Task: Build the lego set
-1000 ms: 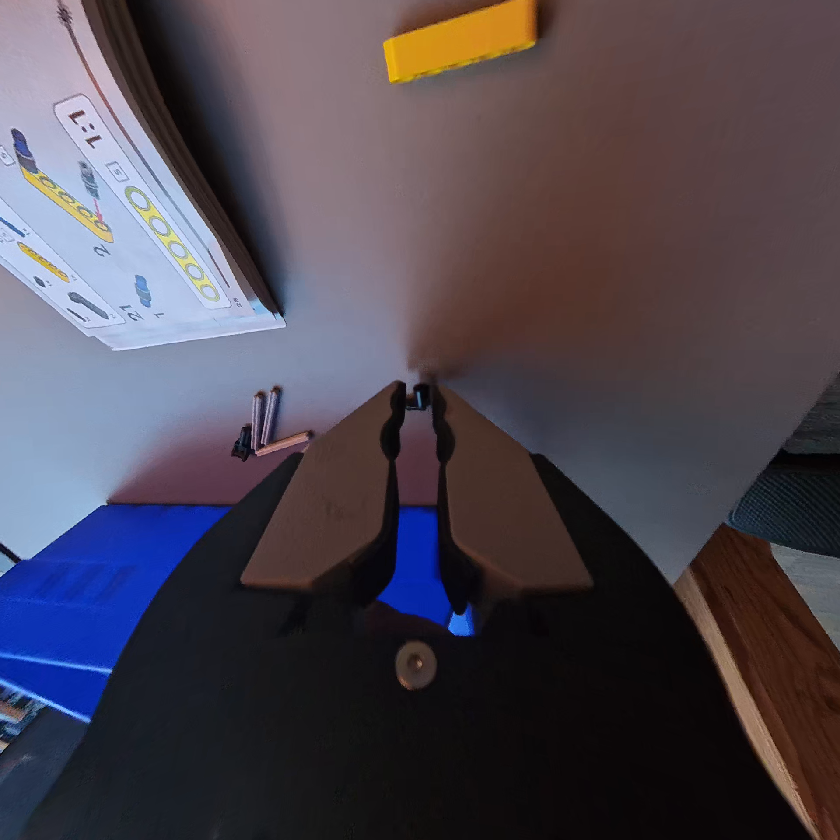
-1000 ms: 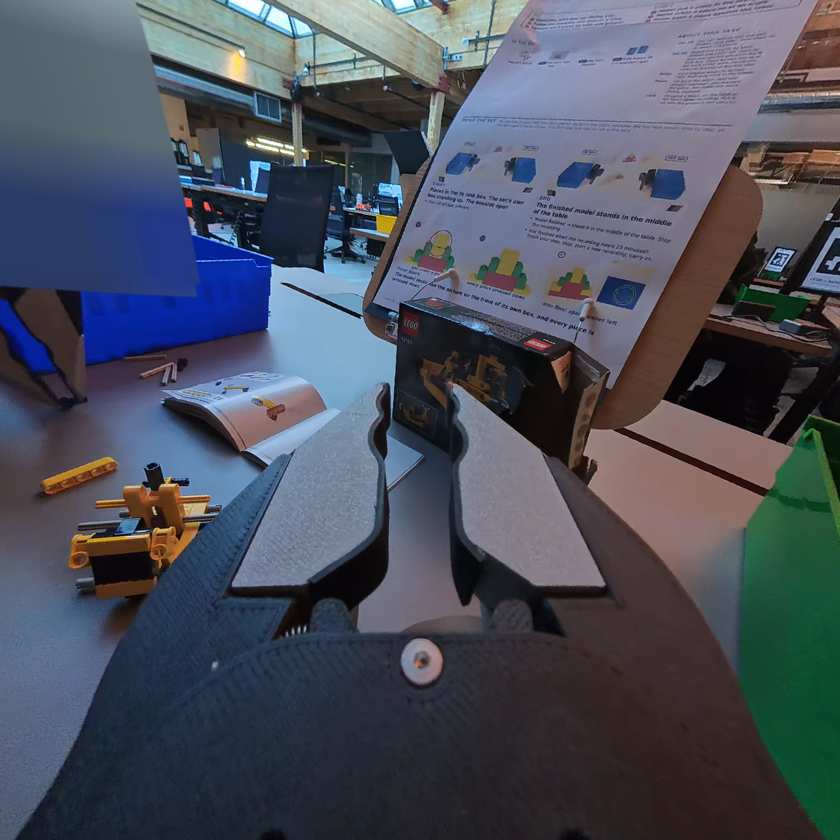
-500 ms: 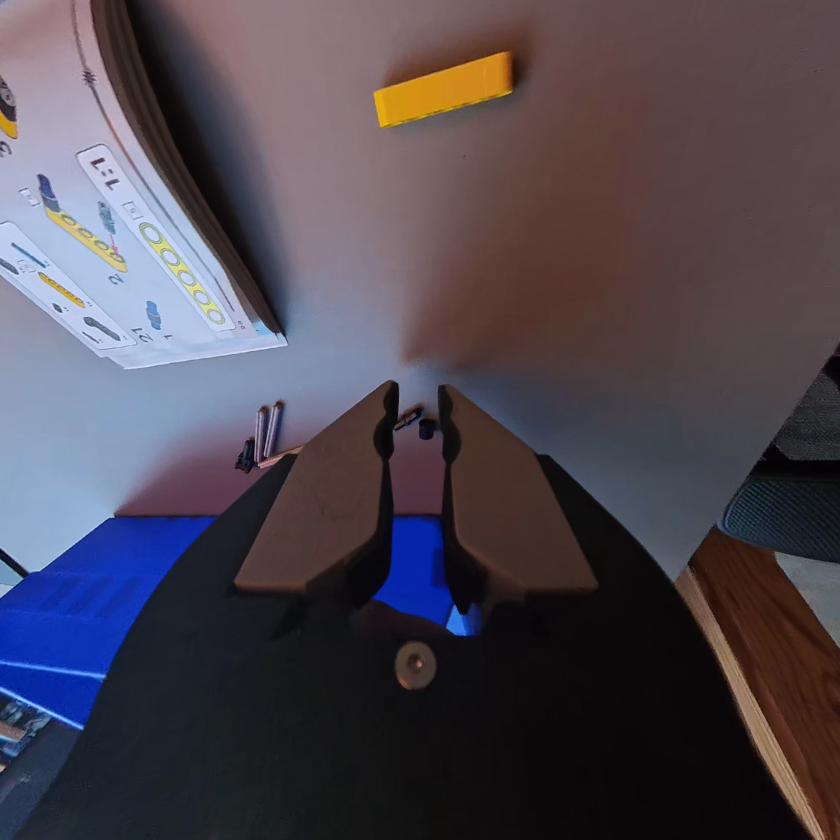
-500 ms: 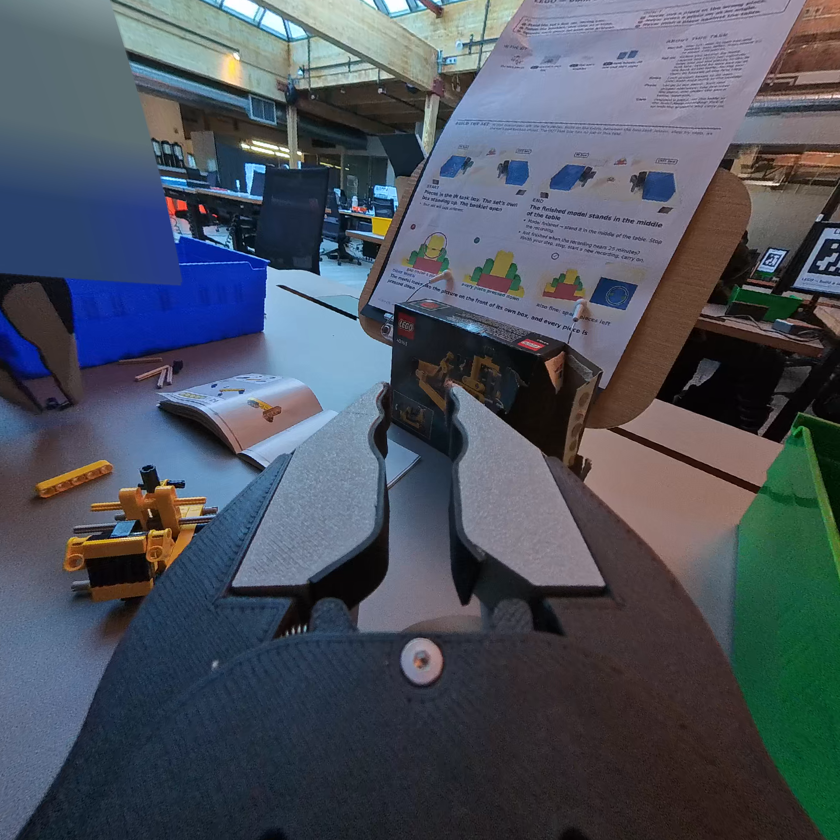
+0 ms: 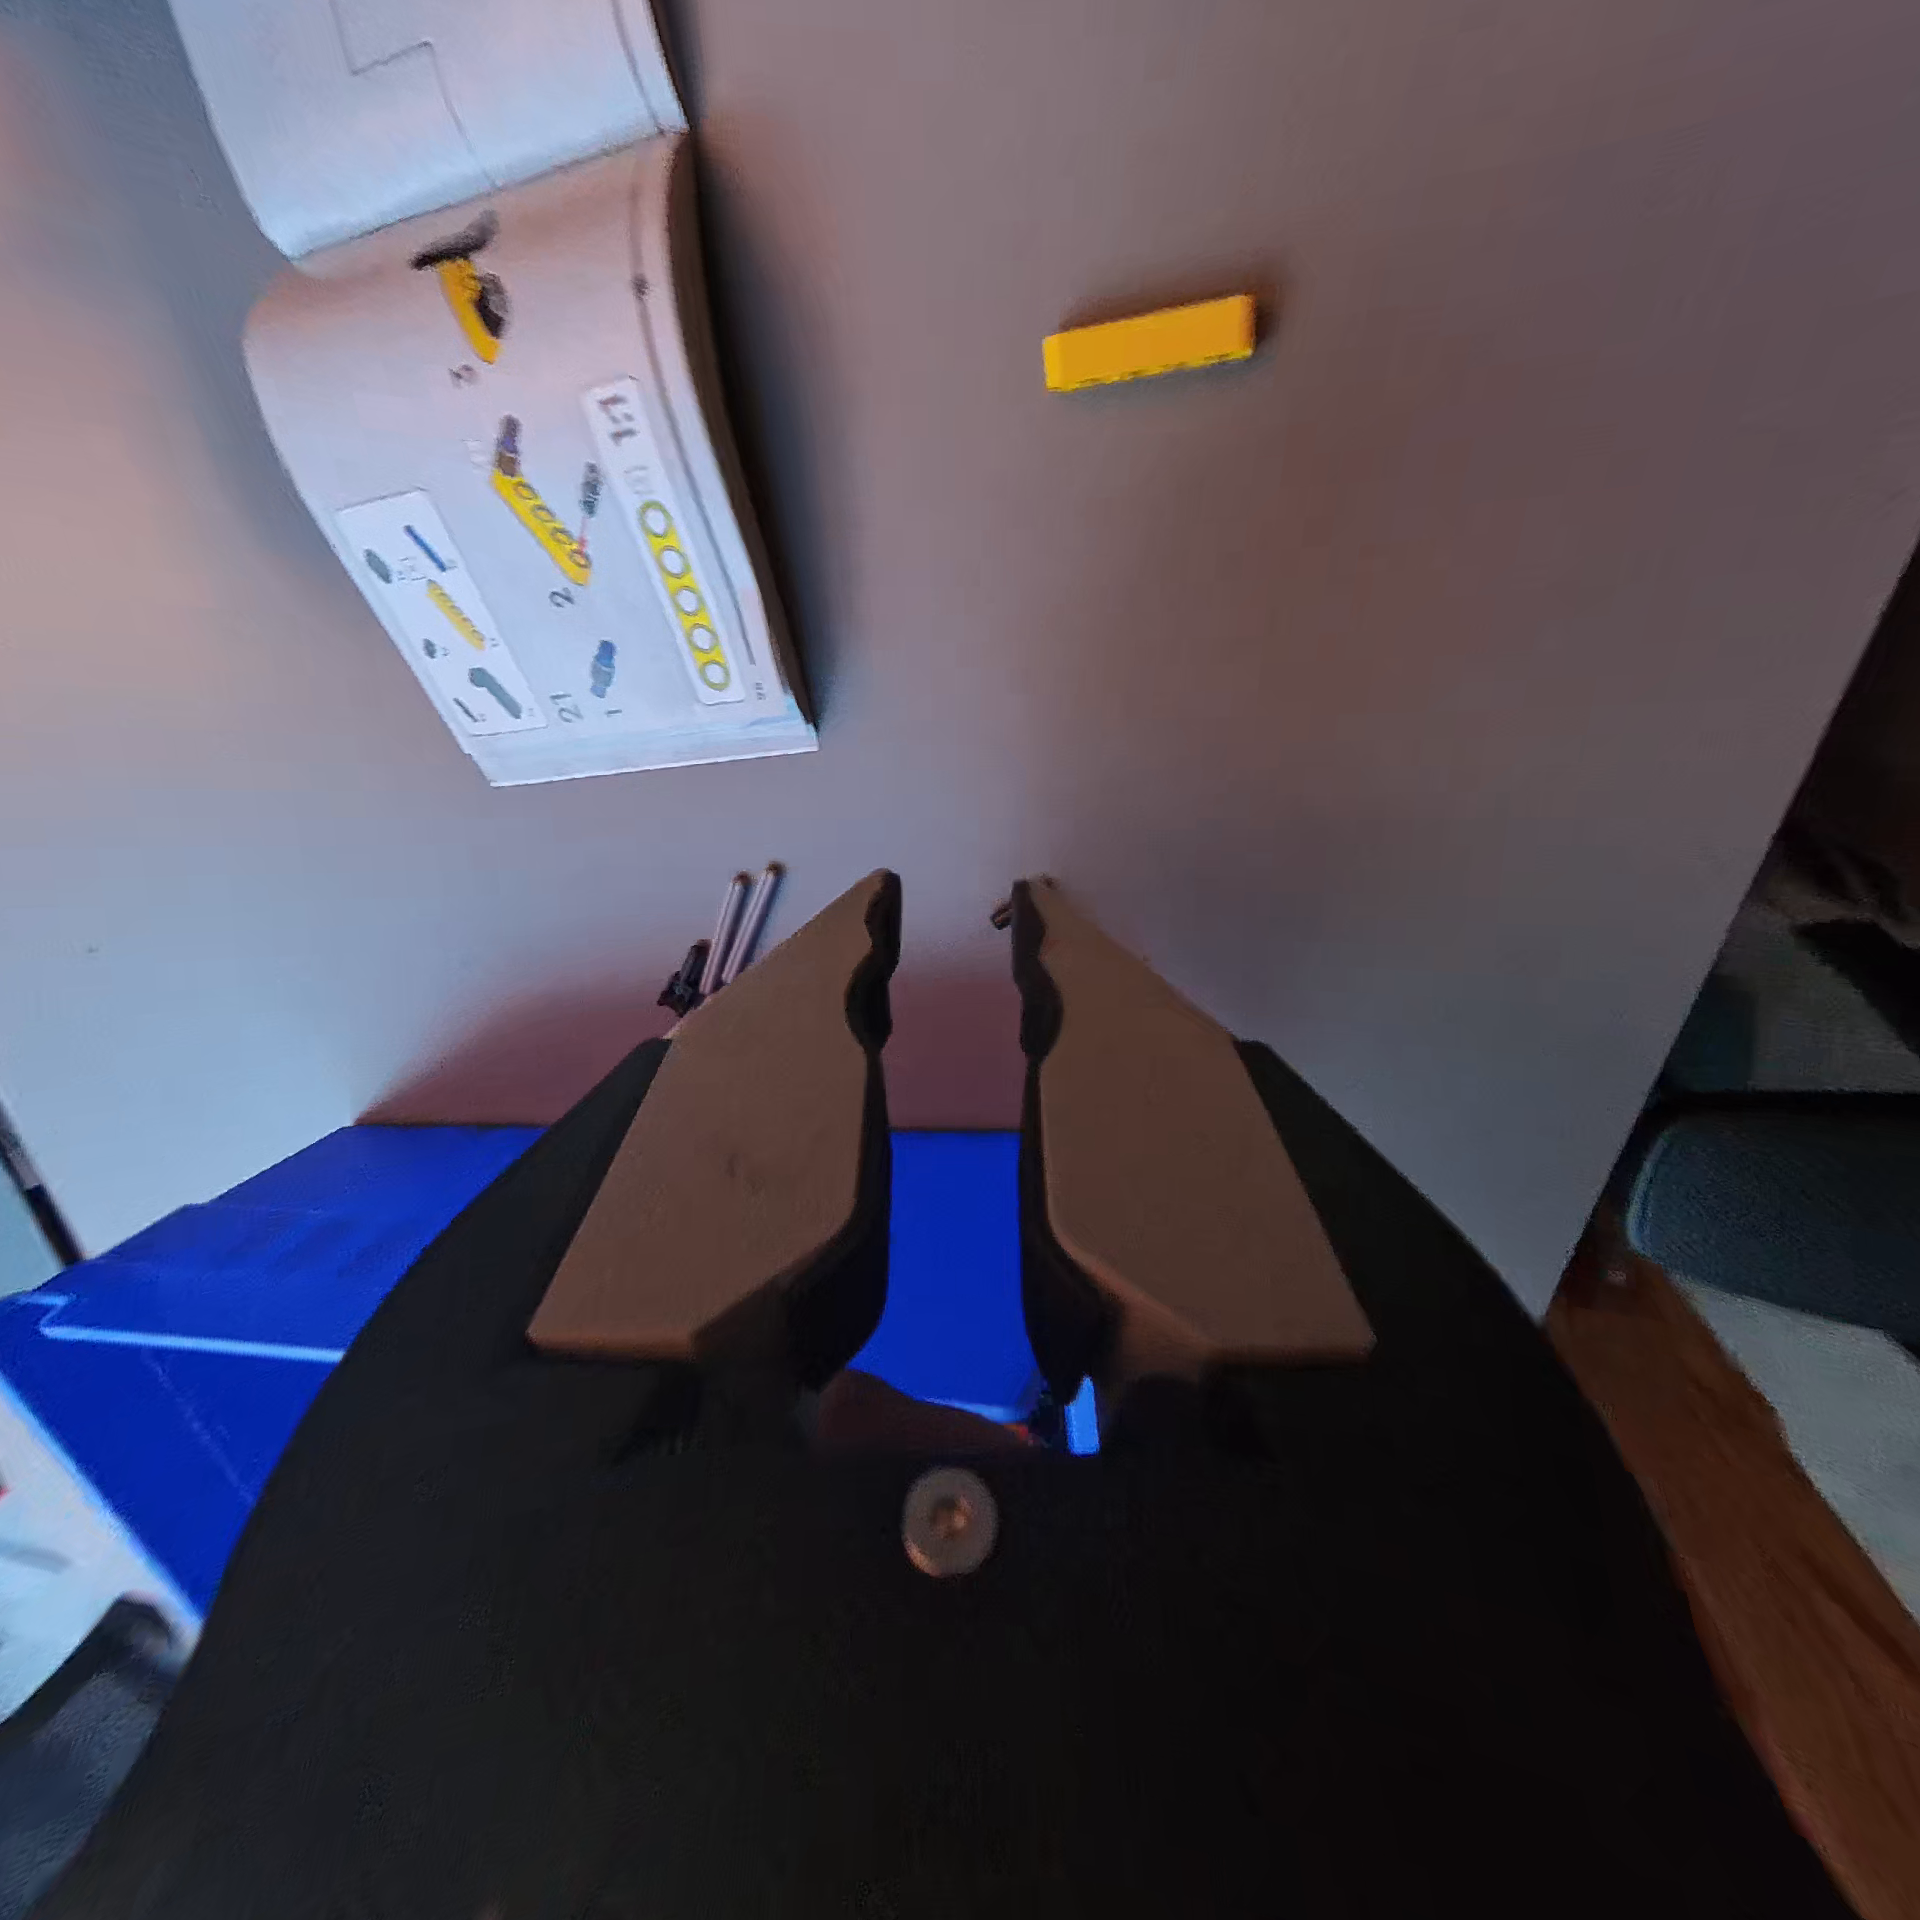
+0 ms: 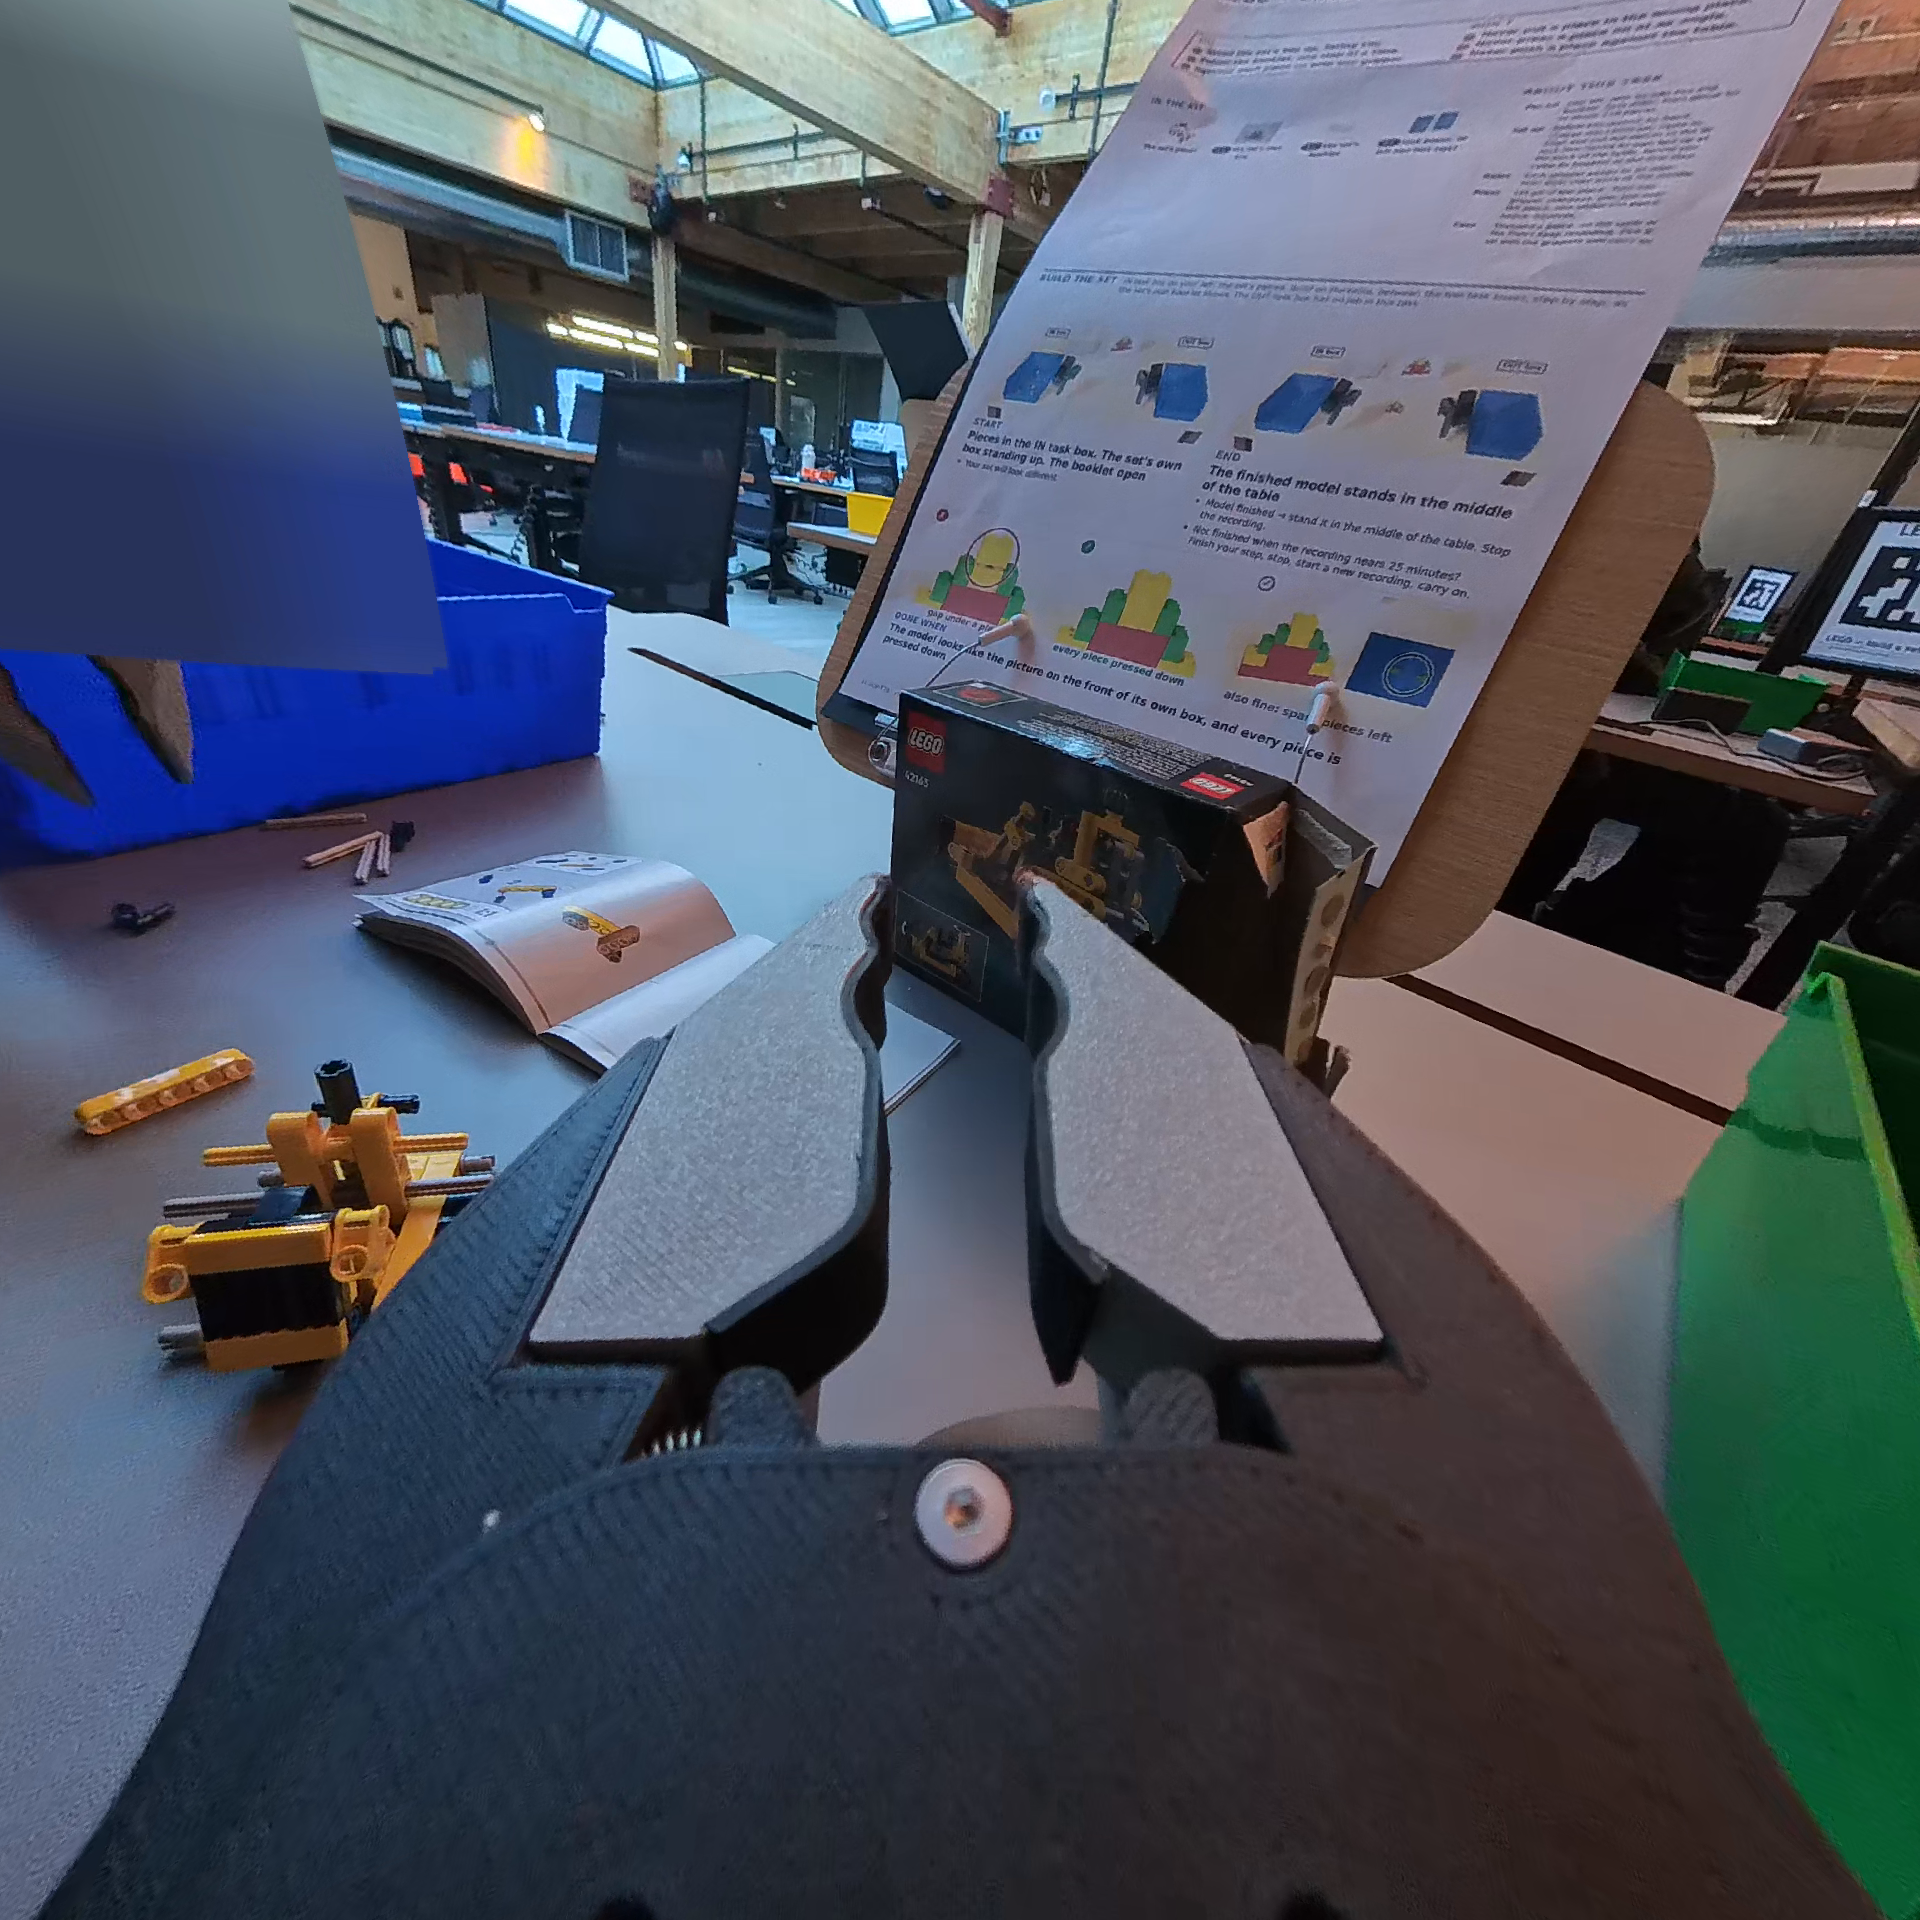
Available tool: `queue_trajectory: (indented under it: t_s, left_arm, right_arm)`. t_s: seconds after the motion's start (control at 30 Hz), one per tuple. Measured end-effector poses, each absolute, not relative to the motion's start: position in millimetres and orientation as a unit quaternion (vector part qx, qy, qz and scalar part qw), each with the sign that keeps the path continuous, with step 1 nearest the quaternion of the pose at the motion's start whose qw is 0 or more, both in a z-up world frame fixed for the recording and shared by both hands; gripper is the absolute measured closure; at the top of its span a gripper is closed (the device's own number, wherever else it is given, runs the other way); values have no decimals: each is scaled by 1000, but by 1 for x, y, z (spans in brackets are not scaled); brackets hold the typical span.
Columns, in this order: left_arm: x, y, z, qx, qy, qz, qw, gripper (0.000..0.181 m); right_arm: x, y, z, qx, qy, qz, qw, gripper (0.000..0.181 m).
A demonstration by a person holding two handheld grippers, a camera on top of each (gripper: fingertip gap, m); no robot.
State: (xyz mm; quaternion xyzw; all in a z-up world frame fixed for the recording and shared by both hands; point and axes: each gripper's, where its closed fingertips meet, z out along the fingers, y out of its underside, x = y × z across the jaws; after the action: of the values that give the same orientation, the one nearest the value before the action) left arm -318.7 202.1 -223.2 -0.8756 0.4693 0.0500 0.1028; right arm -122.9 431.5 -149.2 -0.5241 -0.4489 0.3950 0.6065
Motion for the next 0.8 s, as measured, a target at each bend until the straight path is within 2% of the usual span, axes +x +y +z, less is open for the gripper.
queue_trajectory:
  t_s: [0.1, 0.33, 0.53, 0.63, 0.8]
  left_arm:
    - [-316, 206, -208, -887, 441, -5, 140, 162]
    - [-321, 217, -166, -891, 374, -20, 255, 163]
    - [-359, 245, -88, -851, 207, -26, 482, 162]
    - [-411, 250, -46, -788, 85, 46, 608, 168]
    - [-466, 231, -22, -697, -40, 78, 712, 181]
  right_arm:
    - [-122, 432, -148, -524, -445, 398, 607, 162]
    - [-123, 430, -148, -522, -449, 400, 605, 161]
    - [-123, 432, -149, -526, -445, 400, 604, 161]
    - [-123, 435, -153, -532, -446, 395, 602, 161]
    - [-126, 437, -164, -543, -454, 391, 589, 161]
